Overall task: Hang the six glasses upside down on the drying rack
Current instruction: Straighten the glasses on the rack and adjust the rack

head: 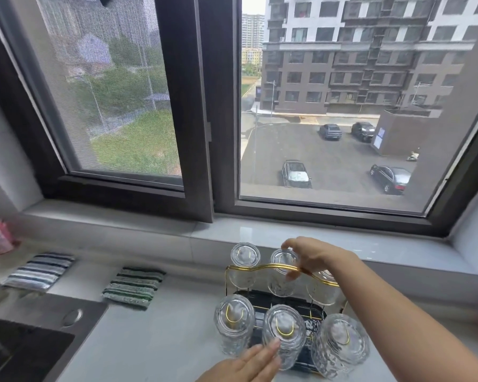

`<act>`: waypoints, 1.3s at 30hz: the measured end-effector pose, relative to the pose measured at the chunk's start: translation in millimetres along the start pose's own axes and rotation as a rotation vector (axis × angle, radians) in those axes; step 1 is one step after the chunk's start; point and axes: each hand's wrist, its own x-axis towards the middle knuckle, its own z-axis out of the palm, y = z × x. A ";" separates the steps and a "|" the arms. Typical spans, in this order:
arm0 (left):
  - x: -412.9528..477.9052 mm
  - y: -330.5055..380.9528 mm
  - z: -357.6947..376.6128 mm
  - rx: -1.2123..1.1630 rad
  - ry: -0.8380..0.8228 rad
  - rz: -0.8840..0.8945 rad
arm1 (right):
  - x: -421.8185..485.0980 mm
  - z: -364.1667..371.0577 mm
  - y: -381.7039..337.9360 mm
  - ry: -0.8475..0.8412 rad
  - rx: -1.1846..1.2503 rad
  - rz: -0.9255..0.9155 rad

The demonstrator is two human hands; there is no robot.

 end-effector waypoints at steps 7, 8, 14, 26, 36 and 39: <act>20.1 13.6 -1.0 -0.189 0.138 -0.104 | -0.9 -3.5 -1.2 -0.039 -0.015 -0.026; 20.7 12.4 -1.8 -0.236 0.155 -0.107 | -1.6 -3.8 -0.9 -0.043 -0.013 -0.028; 16.8 10.3 -5.9 -0.522 0.006 -0.144 | -4.7 -5.2 0.2 -0.043 -0.020 -0.034; 12.0 -15.6 -35.0 -1.151 -0.093 -0.070 | -66.3 -12.0 48.3 0.367 0.199 -0.027; 21.5 -15.7 -57.9 -1.347 -0.230 0.099 | -139.0 45.3 78.2 0.433 0.337 0.028; 28.2 -13.5 -65.1 -1.346 -0.229 0.110 | -146.6 50.9 79.6 0.444 0.353 0.044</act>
